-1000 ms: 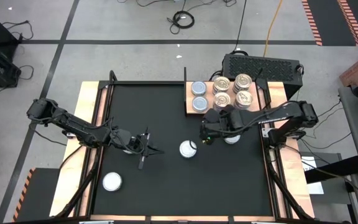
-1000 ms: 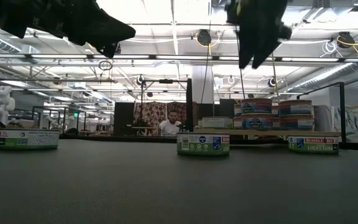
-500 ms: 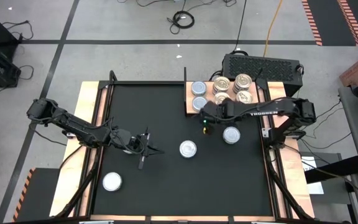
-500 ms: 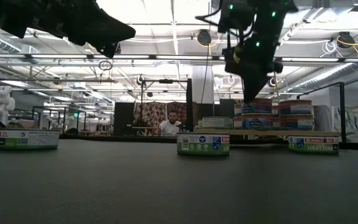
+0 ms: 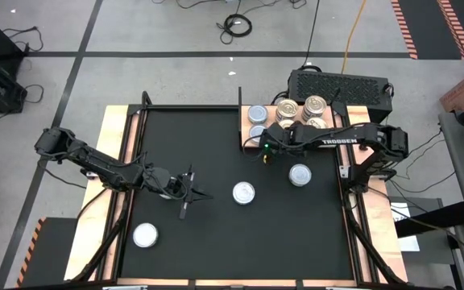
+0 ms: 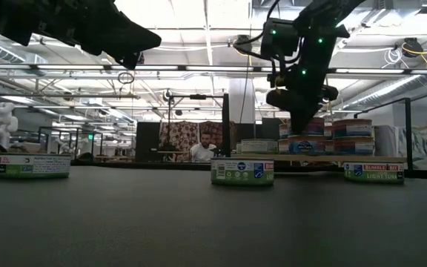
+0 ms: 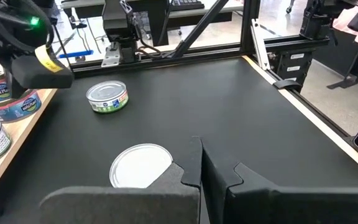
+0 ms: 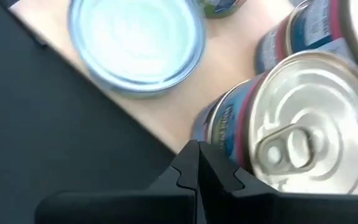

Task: Stack canned seafood by type on shelf
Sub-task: Adjust the stacked blue pink tuna can on the shelf

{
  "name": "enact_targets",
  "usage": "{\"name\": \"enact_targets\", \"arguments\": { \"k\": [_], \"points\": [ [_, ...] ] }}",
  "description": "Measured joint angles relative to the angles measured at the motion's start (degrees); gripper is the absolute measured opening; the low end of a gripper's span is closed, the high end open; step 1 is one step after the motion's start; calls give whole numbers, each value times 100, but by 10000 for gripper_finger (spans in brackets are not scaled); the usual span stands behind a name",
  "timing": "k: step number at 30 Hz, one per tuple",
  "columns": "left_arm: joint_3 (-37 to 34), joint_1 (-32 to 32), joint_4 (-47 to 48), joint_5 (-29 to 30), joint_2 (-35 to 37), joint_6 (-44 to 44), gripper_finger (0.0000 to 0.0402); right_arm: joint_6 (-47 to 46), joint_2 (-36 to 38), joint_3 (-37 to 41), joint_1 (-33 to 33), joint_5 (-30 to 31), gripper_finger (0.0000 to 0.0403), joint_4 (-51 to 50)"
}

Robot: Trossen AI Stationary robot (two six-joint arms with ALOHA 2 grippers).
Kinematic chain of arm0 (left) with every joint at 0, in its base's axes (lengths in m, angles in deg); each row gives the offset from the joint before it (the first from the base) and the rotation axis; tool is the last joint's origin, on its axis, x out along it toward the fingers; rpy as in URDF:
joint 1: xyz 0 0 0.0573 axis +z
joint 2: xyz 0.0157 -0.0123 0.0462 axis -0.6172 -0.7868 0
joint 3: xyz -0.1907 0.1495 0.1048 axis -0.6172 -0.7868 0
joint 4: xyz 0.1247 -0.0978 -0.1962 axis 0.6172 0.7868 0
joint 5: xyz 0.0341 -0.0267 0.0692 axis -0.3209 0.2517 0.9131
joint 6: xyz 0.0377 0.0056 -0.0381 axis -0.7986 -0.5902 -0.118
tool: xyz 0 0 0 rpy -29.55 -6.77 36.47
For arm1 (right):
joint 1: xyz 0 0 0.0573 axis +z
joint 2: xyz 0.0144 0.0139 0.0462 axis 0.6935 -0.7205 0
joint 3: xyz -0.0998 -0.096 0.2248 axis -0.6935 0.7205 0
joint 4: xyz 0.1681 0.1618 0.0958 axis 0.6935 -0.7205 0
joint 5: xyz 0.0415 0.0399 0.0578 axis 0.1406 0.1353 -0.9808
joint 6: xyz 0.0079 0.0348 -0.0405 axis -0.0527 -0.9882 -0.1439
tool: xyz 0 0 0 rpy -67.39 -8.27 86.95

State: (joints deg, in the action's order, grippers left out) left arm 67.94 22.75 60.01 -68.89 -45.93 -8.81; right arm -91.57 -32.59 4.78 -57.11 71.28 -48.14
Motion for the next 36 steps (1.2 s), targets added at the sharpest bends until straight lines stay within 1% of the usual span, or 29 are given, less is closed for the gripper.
{"name": "enact_targets", "arguments": {
  "k": [4,11,25,36],
  "points": [
    [0,0,0,0,0,0,1,20,0,7,-79,144,0,61],
    [0,0,4,0,0,2,1,78,0,7,-289,136,0,45],
    [2,2,94,2,0,-94,1,251,0,7,-248,-358,0,80],
    [2,2,94,2,0,-92,1,247,0,7,-335,-145,0,228]
  ]
}}
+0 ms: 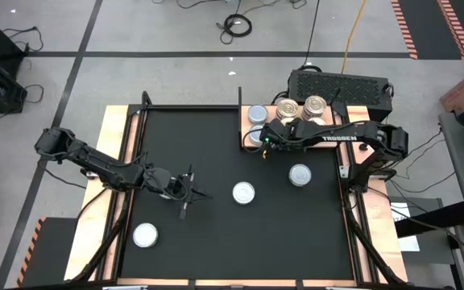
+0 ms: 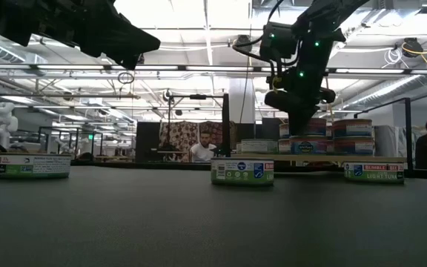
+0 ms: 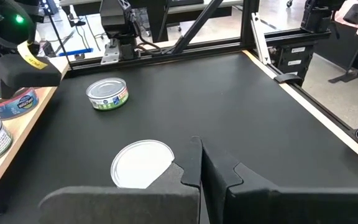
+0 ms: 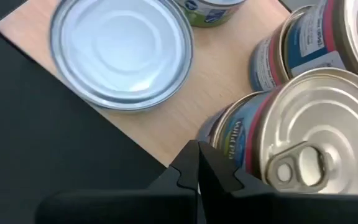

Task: Stack canned seafood by type on shelf
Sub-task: Adjust the stacked blue pink tuna can on the shelf, then stack the green tuna can on top of the other green tuna can on the shelf

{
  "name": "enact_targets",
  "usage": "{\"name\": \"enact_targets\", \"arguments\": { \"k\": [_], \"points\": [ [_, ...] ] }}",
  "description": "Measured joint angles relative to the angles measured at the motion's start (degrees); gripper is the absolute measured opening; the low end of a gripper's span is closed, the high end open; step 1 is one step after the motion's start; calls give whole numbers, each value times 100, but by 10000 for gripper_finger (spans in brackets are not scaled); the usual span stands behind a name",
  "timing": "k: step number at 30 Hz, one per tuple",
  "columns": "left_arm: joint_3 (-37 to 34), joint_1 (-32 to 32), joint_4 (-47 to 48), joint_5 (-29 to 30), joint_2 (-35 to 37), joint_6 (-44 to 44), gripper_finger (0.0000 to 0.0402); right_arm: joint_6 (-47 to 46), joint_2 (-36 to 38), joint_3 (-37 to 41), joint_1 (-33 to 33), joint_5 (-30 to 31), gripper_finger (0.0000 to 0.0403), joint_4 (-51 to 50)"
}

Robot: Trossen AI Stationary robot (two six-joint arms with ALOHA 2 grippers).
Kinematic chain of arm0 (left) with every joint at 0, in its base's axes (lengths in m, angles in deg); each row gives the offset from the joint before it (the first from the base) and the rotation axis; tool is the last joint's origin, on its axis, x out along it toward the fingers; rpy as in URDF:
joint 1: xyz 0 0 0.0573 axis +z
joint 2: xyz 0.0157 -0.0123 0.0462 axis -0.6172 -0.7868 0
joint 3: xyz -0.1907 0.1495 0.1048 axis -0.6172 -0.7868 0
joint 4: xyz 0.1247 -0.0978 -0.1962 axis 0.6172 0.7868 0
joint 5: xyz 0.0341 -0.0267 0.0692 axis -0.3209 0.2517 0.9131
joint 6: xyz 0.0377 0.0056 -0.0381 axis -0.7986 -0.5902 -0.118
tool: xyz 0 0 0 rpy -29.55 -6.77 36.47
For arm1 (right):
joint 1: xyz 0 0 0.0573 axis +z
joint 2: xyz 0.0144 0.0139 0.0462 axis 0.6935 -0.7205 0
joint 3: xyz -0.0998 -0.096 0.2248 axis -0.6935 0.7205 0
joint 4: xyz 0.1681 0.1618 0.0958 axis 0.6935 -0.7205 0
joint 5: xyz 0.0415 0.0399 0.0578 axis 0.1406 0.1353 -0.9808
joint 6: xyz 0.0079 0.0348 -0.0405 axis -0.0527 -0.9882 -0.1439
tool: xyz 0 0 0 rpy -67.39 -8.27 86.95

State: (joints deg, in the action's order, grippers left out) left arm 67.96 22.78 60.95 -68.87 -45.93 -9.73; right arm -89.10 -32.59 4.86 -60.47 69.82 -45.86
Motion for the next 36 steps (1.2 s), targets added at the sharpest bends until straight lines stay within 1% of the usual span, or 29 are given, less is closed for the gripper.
{"name": "enact_targets", "arguments": {
  "k": [10,17,25,28,32,34,36],
  "points": [
    [0,0,17,0,0,-2,1,28,0,0,5,378,0,-32],
    [0,0,17,0,1,-1,1,94,0,0,5,413,0,-38],
    [0,0,23,0,0,-1,1,137,0,0,-28,585,0,38],
    [2,0,95,0,0,-2,1,180,39,-54,24,555,0,22],
    [6,-2,288,0,85,161,1,186,224,-321,309,365,0,-171],
    [43,0,574,2,207,341,1,181,351,-453,533,147,0,-213],
    [131,0,1141,2,362,582,1,180,480,-487,835,-163,0,-221]
  ]
}}
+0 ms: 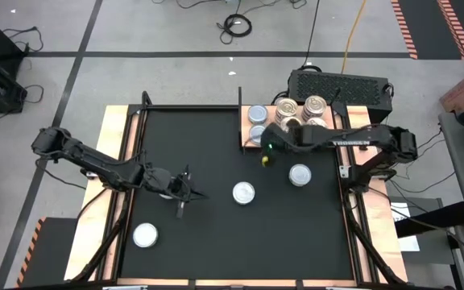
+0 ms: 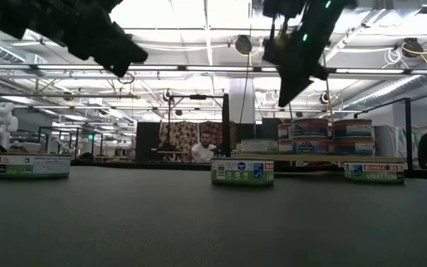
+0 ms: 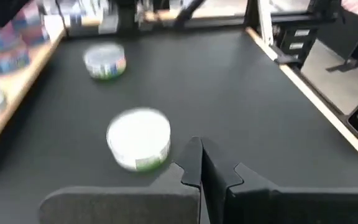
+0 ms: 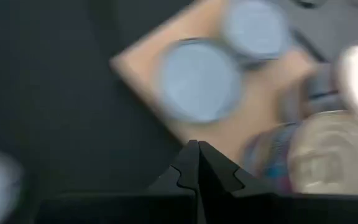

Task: Stack canned seafood by type on shelf
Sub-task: Stack the green tuna can on top of the other green tuna can on the shelf

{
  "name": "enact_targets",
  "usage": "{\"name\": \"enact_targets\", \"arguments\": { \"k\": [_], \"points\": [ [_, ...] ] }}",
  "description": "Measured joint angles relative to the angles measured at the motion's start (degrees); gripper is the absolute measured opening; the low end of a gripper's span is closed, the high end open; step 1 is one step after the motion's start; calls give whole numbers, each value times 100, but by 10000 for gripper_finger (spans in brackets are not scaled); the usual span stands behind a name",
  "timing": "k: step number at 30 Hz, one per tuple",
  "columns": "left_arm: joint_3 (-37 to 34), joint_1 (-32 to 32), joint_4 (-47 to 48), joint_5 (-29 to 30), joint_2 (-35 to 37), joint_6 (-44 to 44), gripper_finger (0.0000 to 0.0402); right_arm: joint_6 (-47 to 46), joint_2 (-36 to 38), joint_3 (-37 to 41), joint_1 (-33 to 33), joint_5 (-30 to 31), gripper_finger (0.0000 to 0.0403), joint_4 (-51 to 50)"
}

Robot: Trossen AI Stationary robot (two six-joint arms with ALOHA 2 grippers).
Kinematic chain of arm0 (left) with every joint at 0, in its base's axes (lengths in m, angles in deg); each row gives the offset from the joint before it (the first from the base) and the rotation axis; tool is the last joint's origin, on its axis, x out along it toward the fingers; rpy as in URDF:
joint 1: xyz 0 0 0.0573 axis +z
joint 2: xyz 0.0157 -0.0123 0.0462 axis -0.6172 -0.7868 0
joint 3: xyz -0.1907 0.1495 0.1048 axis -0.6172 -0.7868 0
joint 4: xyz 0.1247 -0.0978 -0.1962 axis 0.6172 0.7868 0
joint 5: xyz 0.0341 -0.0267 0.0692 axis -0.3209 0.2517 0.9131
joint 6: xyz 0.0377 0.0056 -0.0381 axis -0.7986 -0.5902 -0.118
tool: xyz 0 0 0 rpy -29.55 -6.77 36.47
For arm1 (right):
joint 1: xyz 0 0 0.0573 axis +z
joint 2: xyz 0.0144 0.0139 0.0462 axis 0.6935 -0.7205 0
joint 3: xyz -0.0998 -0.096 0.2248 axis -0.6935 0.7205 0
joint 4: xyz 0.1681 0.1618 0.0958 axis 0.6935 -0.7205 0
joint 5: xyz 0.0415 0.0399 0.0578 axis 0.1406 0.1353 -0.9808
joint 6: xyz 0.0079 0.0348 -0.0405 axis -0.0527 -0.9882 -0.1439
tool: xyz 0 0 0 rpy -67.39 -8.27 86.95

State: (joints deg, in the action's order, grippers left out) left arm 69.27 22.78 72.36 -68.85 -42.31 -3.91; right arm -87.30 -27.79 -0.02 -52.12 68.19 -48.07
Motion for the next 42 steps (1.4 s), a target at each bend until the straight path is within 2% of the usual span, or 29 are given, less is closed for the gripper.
{"name": "enact_targets", "arguments": {
  "k": [3,8,11,14,16,22,28,31,37,42],
  "points": [
    [292,62,1245,26,335,681,1,-173,140,0,573,-386,0,9],
    [890,406,3637,-170,688,2090,1,-652,116,2,1787,-159,0,230],
    [1171,753,4959,-631,797,2224,4,-887,-1,2,2520,201,0,634],
    [1354,1128,5895,-1234,770,1857,18,-986,-92,4,3187,655,0,1188],
    [1441,1358,6422,-1420,774,1549,31,-980,-177,-2,3590,949,0,1631],
    [1463,1959,6877,-1384,695,873,79,-919,-654,4,4428,1874,0,2684],
    [1458,2997,7367,-1330,280,145,141,-929,-1336,9,4783,1924,0,3314],
    [1458,3540,7318,-1813,15,-236,155,-709,-1498,9,4829,1840,0,3288],
    [1458,4334,7293,-2829,-369,-939,157,-658,-1507,9,4763,1759,0,3316],
    [1458,4723,7289,-2962,-595,-1037,157,-628,-1507,9,4765,1747,0,3321]
  ]
}}
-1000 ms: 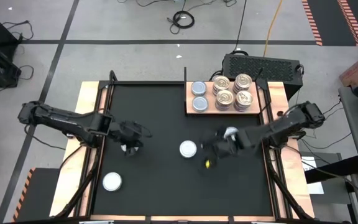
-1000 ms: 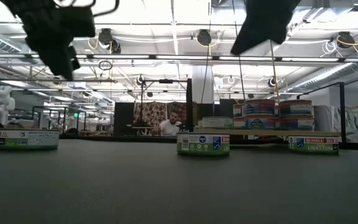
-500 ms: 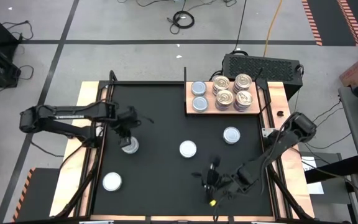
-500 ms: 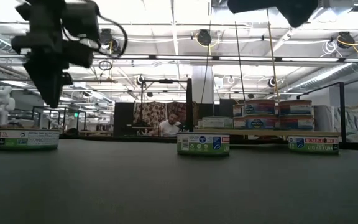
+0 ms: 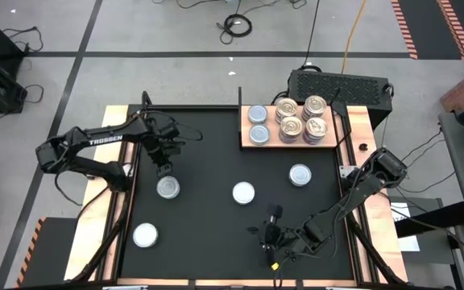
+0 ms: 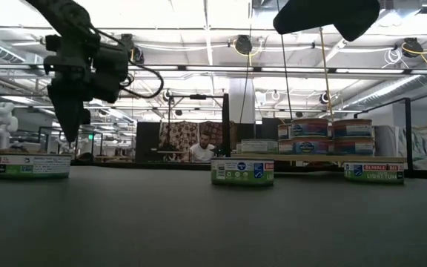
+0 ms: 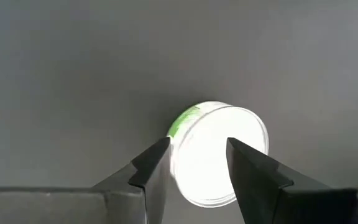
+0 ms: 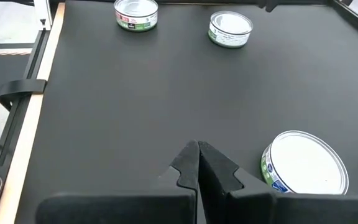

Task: Stack canned seafood by type on shelf
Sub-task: Stack the green tuna can on top of the other green tuna can on the shelf

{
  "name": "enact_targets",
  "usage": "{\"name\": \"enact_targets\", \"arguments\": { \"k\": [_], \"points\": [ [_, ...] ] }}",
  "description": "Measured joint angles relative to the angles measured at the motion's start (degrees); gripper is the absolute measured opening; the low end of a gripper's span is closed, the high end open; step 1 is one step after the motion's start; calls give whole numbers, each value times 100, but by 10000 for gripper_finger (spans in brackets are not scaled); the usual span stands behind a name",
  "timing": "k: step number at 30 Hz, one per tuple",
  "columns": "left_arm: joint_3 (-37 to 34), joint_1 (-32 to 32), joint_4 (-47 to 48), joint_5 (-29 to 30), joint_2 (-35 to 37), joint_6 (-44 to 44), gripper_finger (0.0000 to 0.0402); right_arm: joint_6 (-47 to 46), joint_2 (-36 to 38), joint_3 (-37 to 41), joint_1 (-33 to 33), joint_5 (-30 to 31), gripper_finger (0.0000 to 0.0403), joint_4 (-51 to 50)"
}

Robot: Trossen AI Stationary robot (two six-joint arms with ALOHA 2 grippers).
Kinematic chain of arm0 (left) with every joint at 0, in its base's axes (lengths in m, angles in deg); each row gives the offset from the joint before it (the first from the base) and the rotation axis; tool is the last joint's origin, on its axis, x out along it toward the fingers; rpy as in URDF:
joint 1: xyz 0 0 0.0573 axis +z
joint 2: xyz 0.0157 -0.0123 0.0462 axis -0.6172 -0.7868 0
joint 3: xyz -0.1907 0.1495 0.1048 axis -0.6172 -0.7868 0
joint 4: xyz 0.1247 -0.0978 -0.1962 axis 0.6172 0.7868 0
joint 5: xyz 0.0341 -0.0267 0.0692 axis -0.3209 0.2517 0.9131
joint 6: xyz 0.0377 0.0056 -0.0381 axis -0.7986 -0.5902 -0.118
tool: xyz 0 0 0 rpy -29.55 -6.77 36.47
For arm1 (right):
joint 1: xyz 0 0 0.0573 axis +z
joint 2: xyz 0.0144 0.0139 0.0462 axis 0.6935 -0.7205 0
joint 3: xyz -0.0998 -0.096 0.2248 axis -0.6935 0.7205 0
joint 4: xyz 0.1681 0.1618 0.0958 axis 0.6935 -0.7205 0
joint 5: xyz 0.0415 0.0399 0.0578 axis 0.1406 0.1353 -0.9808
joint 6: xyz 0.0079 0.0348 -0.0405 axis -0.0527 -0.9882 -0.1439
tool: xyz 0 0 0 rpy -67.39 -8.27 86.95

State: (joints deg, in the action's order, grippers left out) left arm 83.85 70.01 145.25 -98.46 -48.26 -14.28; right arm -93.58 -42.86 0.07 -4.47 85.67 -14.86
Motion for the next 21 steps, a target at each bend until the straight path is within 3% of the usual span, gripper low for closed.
{"name": "enact_targets", "arguments": {
  "k": [11,21],
  "points": [
    [-4,54,-37,243,-676,0,157,53,4,0,0,0,0,-4],
    [-4,-411,-35,136,-1041,-26,157,68,7,0,2,1,0,-9]
  ]
}}
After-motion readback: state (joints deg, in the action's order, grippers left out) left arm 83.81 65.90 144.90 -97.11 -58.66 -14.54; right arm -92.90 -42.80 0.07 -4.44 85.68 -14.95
